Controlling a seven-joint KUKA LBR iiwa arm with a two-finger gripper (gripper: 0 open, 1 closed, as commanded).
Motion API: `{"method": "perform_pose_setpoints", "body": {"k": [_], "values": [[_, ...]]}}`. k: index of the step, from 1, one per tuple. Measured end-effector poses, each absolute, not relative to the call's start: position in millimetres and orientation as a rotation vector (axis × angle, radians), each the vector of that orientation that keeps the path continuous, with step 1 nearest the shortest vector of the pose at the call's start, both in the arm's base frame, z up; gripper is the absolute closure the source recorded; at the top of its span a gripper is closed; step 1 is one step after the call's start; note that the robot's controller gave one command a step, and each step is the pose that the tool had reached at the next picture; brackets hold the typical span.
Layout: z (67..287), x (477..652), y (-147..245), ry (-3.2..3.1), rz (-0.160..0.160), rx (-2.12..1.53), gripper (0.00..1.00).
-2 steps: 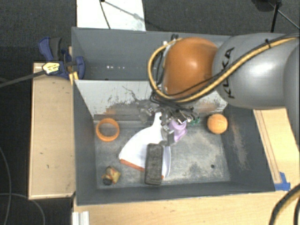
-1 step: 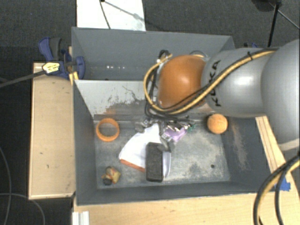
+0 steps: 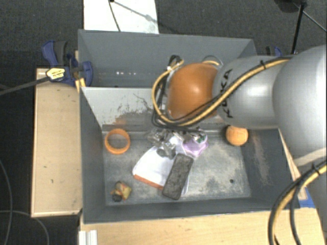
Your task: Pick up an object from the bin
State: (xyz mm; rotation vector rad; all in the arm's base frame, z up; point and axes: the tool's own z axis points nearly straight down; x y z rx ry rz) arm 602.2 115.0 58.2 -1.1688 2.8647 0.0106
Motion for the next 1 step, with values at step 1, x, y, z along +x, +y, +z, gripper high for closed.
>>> {"method": "perform_pose_setpoints", "body": {"k": [1], "values": [[64.6,596.9,108.9,2.892,0.008,-1.155,1.0]]}}
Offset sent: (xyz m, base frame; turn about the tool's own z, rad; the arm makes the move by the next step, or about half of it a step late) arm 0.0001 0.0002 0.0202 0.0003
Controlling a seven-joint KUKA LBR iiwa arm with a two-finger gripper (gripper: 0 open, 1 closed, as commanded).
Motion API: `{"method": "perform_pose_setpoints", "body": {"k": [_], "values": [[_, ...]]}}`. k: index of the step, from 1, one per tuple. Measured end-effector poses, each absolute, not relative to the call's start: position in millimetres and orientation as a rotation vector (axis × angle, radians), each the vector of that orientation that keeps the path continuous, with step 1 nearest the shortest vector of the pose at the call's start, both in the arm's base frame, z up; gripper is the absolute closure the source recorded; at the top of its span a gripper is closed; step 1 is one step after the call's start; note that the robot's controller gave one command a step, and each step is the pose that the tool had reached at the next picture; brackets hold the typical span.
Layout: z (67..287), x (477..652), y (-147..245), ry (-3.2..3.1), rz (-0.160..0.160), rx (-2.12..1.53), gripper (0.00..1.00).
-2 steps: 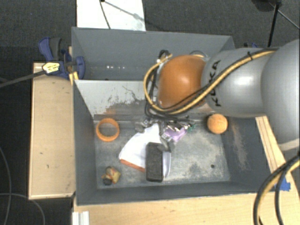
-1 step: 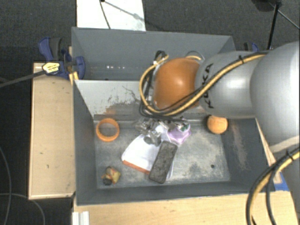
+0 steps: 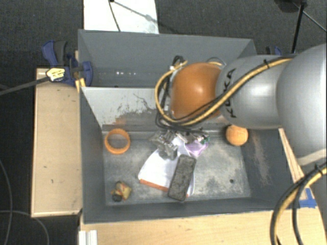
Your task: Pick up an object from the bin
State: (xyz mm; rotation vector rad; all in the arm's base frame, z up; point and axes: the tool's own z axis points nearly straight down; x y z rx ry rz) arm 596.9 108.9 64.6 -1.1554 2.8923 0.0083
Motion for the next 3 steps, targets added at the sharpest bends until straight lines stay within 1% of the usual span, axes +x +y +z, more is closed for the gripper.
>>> {"method": "perform_pose_setpoints", "body": {"k": [1,2,3], "values": [[80.6,604.0,116.1,2.908,0.0,-1.174,1.0],[136.2,598.7,109.3,2.917,0.0,-1.15,1.0],[85.7,604.4,116.7,2.916,0.003,-1.16,1.0]]}}
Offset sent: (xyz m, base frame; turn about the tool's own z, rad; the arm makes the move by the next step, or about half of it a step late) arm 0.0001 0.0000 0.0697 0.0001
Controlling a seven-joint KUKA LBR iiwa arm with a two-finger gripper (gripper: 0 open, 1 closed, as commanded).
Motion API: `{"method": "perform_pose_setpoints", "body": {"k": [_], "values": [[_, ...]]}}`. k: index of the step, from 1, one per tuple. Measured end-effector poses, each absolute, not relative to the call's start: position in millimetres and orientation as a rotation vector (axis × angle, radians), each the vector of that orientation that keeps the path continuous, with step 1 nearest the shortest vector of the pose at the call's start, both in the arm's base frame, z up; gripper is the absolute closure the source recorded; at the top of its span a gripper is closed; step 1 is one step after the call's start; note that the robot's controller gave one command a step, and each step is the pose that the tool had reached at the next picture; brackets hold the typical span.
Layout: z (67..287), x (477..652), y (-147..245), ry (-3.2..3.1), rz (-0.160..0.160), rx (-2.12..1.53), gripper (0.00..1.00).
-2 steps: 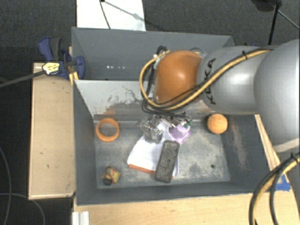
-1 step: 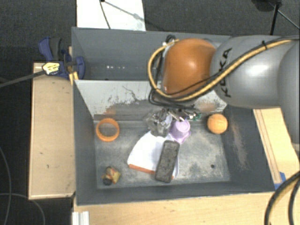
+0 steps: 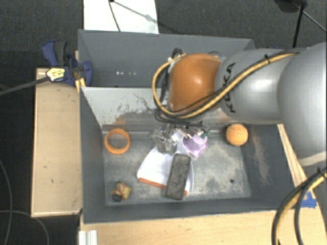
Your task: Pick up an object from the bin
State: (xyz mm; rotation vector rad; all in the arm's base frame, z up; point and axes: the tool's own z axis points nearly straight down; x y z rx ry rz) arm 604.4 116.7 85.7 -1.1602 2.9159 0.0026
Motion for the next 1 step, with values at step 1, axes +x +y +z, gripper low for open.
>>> {"method": "perform_pose_setpoints", "body": {"k": [1], "values": [[157.6,600.8,109.6,2.921,-0.002,-1.133,1.0]]}}
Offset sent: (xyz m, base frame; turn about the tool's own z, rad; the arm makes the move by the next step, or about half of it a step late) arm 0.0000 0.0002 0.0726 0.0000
